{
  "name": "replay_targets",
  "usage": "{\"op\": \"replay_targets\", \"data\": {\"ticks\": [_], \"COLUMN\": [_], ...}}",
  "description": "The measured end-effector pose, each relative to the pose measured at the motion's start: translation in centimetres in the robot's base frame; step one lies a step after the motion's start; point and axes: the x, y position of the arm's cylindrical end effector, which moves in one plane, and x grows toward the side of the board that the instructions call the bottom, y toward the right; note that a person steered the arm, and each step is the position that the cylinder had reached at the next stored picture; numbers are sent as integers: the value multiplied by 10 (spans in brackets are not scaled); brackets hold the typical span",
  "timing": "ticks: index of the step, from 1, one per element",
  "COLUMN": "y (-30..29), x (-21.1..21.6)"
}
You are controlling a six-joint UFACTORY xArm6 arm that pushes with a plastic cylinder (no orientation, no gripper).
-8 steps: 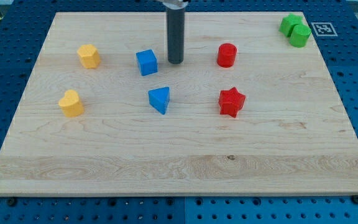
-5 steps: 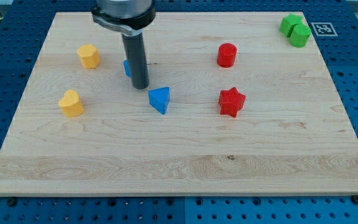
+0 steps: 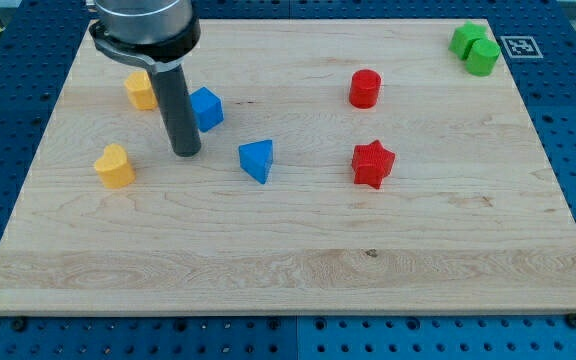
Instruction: Slide the cube to the bottom right of hexagon
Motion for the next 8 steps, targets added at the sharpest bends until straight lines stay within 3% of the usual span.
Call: {"op": "replay_targets", "data": {"ticks": [2, 4, 6, 7, 8], "y": [81, 53, -36, -51, -13], "x": [-28, -69, -43, -44, -50]}}
